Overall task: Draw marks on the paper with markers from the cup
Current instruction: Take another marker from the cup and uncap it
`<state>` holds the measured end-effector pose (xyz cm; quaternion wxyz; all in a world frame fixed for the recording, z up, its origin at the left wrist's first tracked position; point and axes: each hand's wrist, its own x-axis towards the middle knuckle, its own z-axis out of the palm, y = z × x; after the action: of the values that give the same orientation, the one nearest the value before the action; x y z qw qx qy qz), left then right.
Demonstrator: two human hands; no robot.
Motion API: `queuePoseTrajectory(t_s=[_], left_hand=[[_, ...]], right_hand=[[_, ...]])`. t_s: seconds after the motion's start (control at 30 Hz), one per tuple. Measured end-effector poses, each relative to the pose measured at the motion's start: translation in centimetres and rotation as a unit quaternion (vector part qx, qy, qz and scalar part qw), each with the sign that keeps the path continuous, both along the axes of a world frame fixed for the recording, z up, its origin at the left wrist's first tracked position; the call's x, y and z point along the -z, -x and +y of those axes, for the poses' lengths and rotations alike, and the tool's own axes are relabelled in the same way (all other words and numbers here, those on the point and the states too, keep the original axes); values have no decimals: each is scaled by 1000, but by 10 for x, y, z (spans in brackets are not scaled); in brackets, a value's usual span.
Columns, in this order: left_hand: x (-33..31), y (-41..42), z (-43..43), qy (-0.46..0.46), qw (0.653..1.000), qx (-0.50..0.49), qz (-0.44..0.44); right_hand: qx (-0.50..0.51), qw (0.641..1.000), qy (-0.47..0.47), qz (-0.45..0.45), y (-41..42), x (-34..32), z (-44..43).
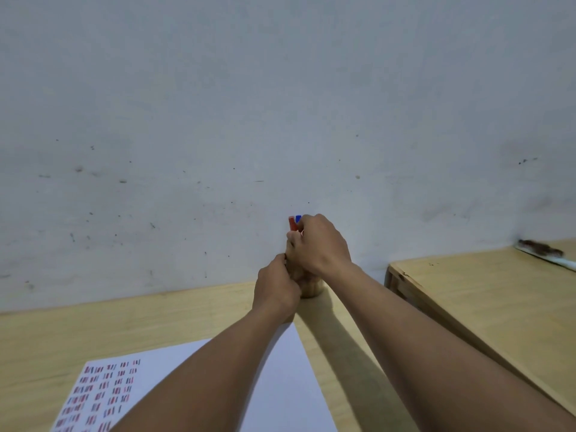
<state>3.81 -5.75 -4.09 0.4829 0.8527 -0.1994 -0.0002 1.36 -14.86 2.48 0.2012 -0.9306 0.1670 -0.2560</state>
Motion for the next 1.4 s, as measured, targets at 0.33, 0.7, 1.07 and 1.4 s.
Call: queuePoseTrajectory(t_s=[0.33,0.7,1.07,1.4], left_hand=[[-44,9,57,76,996,-51,15],[-112,45,151,283,957,-56,19],[-115,68,200,313,947,-58,35],[-111,74,230,303,951,-44,47]], right_hand=[[-57,993,16,-101,30,-52,32],[-133,984,73,-93,71,-74,104],[-144,976,11,-160,95,-60,153],[-144,756,-632,-97,102,-57,210]])
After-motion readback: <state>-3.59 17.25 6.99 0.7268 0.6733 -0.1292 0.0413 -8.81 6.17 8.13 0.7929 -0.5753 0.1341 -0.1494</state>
